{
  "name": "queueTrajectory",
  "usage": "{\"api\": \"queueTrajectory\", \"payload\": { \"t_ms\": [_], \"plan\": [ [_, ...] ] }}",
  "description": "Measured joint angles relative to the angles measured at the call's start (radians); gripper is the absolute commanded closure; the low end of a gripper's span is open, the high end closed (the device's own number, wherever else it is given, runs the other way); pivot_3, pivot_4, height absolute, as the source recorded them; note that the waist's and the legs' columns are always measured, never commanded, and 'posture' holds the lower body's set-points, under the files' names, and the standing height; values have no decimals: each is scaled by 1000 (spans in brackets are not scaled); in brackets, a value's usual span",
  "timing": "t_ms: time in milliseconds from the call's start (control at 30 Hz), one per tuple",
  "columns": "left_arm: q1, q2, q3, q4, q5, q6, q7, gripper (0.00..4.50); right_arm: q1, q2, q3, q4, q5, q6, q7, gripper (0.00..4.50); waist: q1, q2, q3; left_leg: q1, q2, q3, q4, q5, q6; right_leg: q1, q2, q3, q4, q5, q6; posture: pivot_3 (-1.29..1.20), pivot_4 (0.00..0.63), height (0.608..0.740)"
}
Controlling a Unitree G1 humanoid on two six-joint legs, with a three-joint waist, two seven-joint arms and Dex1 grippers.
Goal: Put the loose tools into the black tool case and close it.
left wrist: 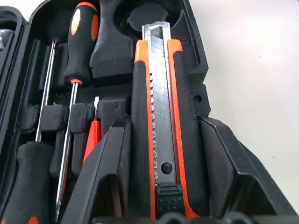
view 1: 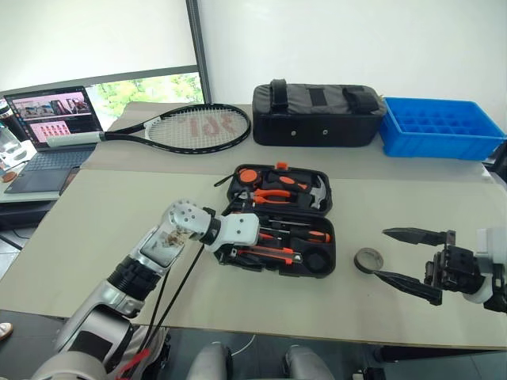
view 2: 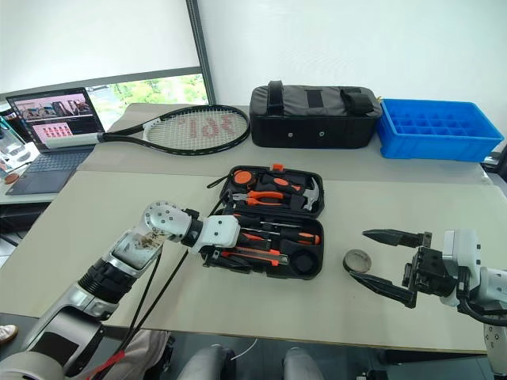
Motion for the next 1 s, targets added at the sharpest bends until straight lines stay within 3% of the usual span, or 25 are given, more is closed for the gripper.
{"api": "queueTrajectory", "payload": {
  "t_ms": [1000],
  "plan": [
    [-25, -20, 39, 68, -28, -8, 6, 2842, 11, 2, 0, 0, -20, -13, -14, 0, -2, 0, 0, -1, 0, 0, -1, 0, 0, -2, 0, 0, -1, 1, -2, 0, 150, 707]
  ]
}}
